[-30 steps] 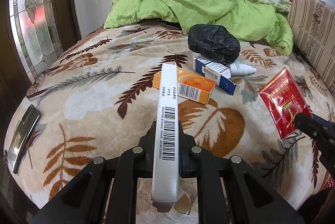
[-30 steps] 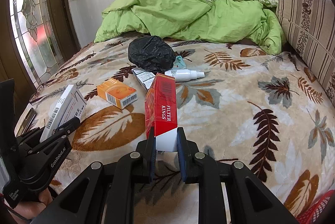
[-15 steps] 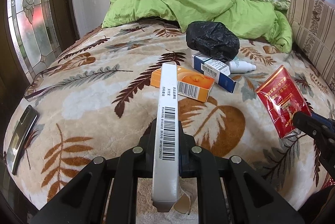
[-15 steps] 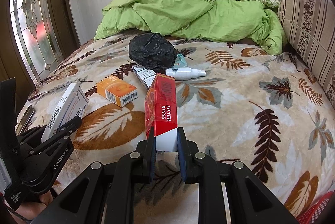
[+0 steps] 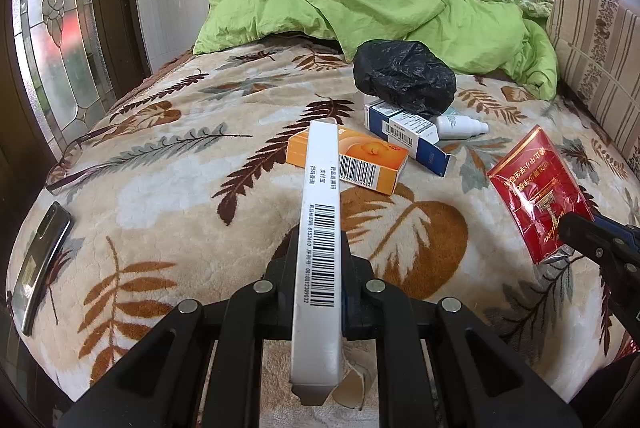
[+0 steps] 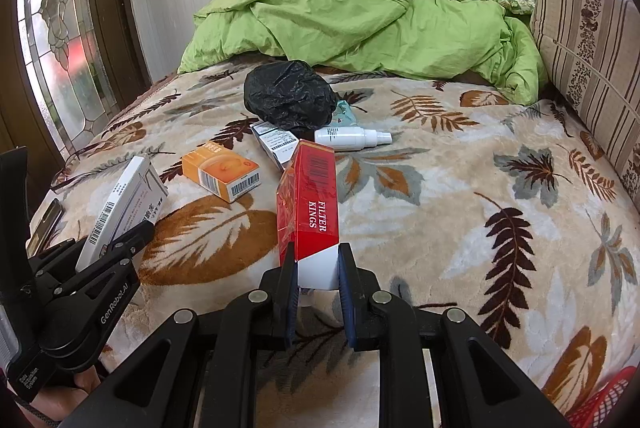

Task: Collect trash
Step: 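Hold the Filter Kings box and white box still above the bed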

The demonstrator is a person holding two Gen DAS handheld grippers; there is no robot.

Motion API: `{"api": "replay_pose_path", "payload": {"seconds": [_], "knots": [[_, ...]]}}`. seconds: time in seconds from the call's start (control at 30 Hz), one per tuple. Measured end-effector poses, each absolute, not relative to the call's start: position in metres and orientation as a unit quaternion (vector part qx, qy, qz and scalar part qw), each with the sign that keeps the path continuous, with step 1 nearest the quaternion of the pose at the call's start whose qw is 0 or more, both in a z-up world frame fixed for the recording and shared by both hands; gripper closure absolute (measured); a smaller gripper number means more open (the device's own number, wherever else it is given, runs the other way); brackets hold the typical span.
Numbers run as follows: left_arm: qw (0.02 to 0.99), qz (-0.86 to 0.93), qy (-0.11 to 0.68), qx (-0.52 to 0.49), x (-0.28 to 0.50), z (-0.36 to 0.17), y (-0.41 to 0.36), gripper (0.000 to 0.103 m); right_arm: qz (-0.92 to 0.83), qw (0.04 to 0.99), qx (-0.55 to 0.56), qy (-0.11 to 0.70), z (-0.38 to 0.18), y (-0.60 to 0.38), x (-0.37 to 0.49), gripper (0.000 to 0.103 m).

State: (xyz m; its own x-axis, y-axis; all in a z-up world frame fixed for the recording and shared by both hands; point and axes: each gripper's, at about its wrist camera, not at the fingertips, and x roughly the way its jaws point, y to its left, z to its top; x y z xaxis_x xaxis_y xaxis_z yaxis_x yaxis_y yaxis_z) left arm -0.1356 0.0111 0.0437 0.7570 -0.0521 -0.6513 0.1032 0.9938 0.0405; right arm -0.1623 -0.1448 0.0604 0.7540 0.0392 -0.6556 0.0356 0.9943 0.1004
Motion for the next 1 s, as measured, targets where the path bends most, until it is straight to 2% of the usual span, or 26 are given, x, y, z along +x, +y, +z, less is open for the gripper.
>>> {"api": "replay_pose_path", "payload": {"seconds": [1.0], "knots": [[0.937, -0.041, 0.346, 0.039, -0.1368, 0.0434, 0.0089, 0.09, 0.001, 0.935, 0.052, 0.351, 0.0599, -0.1457, -0.1631, 0.084]]}}
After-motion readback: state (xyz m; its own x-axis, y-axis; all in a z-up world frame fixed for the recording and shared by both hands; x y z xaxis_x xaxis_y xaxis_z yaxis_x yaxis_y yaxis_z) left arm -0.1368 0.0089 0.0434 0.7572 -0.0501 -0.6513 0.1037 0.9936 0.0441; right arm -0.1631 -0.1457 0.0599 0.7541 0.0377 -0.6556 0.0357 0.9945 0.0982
